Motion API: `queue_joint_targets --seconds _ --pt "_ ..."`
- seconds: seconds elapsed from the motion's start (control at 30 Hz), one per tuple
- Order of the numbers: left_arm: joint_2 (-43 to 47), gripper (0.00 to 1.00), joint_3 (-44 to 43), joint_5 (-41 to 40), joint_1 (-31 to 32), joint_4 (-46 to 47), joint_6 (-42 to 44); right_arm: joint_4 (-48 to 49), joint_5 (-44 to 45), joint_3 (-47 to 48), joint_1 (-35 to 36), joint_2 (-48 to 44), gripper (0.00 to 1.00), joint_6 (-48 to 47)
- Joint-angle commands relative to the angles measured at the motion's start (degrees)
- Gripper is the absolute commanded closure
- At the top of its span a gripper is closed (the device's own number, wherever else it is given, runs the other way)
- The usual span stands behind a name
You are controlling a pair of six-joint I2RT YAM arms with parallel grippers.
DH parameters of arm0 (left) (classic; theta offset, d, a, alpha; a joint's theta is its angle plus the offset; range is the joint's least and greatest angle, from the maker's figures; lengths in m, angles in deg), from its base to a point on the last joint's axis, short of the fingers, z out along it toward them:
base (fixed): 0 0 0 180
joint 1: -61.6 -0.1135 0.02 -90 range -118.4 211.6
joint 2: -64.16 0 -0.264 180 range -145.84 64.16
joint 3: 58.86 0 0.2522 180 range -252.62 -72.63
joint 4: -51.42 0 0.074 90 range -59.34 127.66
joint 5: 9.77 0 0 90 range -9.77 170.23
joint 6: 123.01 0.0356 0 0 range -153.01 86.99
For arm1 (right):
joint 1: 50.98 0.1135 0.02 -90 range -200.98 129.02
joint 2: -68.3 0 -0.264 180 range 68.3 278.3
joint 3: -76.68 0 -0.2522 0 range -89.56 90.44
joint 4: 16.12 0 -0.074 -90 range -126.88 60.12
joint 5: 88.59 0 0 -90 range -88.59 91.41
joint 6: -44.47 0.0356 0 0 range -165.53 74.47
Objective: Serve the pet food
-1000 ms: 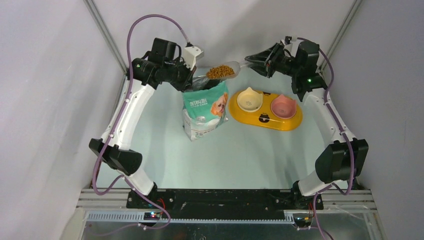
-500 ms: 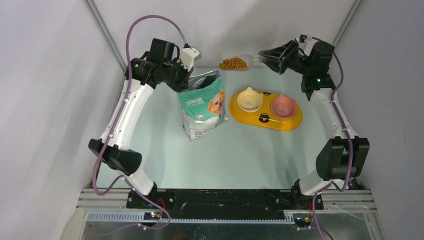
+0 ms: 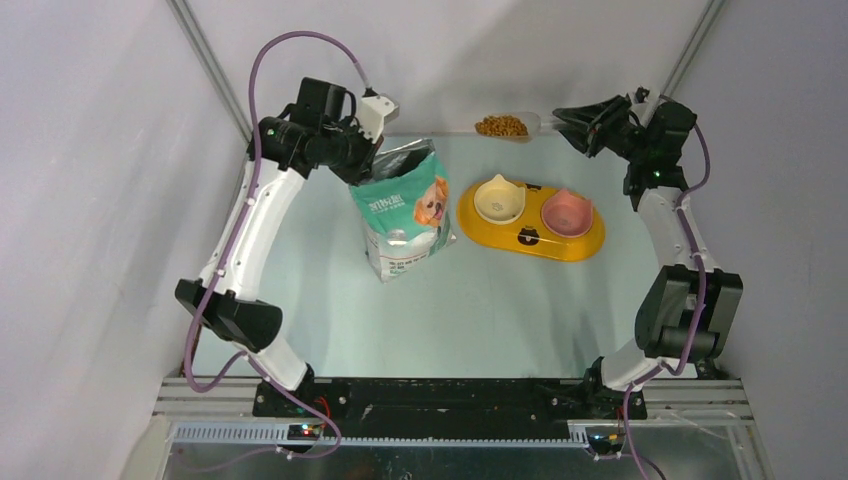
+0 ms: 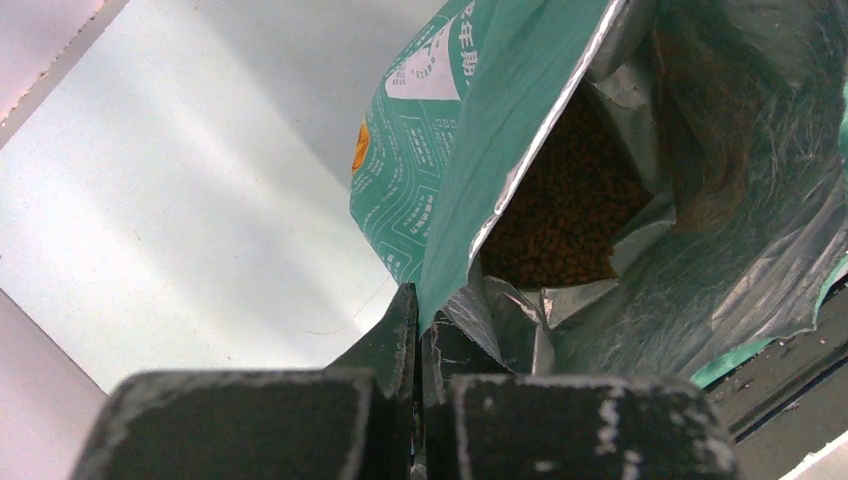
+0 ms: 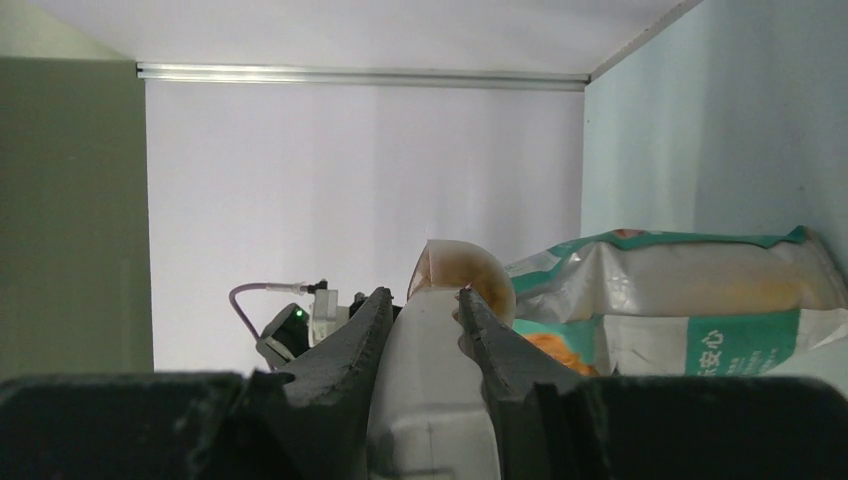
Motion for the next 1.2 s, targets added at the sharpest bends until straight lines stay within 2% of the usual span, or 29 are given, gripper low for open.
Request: queue_joint_targets --seconds 0.0,0.33,0.7,1.17 --pt "3.3 1.00 0.9 -1.7 -0.8 -2.1 1.1 8.4 0.0 -2.4 -1.7 0.6 1.00 0.6" --pt "5.4 1.00 5.6 -0.5 -1.1 1.2 0.7 13.8 2.0 -12.6 -5.1 1.0 1.00 -4.1" --pt "7.7 1.00 8.0 1.1 -1.5 2.1 0.1 9.7 5.0 -16.1 -6.2 1.8 1.00 -13.7" --pt "9.4 1.00 9.7 2.7 -2.1 2.5 -0.5 6.2 9.7 -18.9 -6.4 3.0 1.00 -20.3"
